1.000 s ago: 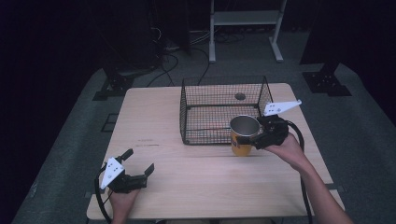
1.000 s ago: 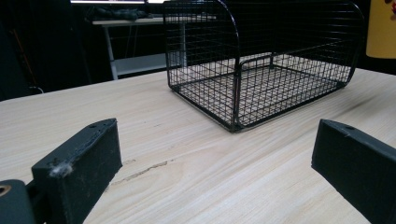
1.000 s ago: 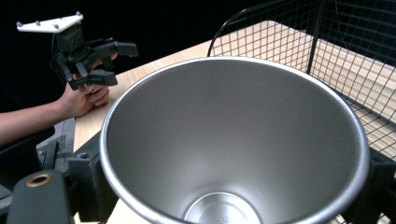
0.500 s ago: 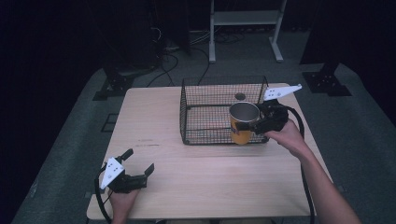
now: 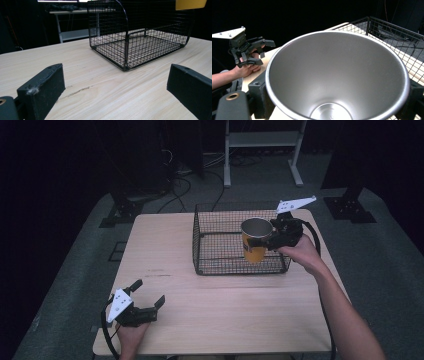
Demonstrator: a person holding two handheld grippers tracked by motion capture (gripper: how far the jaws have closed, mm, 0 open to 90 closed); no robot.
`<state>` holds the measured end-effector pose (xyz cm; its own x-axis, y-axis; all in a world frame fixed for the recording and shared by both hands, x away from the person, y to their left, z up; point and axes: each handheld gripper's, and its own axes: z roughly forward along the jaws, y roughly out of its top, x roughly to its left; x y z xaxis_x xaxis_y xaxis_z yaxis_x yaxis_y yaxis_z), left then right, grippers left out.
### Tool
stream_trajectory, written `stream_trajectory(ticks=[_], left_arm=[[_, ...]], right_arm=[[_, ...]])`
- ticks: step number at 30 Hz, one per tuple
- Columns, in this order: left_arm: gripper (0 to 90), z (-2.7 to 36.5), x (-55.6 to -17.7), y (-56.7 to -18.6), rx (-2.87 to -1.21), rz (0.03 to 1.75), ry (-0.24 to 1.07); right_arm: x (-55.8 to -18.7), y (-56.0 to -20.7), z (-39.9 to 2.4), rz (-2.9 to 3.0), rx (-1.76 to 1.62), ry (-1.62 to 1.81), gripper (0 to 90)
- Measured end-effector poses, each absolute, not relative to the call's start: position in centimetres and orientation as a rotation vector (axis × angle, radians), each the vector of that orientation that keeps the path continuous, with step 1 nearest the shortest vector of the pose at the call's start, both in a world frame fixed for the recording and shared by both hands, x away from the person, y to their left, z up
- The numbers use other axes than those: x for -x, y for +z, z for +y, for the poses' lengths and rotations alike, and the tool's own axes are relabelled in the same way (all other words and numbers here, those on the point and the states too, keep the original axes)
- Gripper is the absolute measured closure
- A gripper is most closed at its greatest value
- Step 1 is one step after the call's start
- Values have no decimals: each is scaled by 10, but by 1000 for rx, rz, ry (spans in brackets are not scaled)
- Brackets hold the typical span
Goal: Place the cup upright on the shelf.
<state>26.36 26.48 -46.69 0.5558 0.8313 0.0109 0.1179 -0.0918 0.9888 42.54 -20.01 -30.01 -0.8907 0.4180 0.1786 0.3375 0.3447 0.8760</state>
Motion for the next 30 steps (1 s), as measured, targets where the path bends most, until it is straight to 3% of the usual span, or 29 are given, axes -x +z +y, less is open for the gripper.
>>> stream_trajectory(ticks=[30], left_arm=[[8, 266, -264, -467, -1563, 829, 722]], right_arm=[[-484, -310, -177, 2552, -768, 1552, 121]])
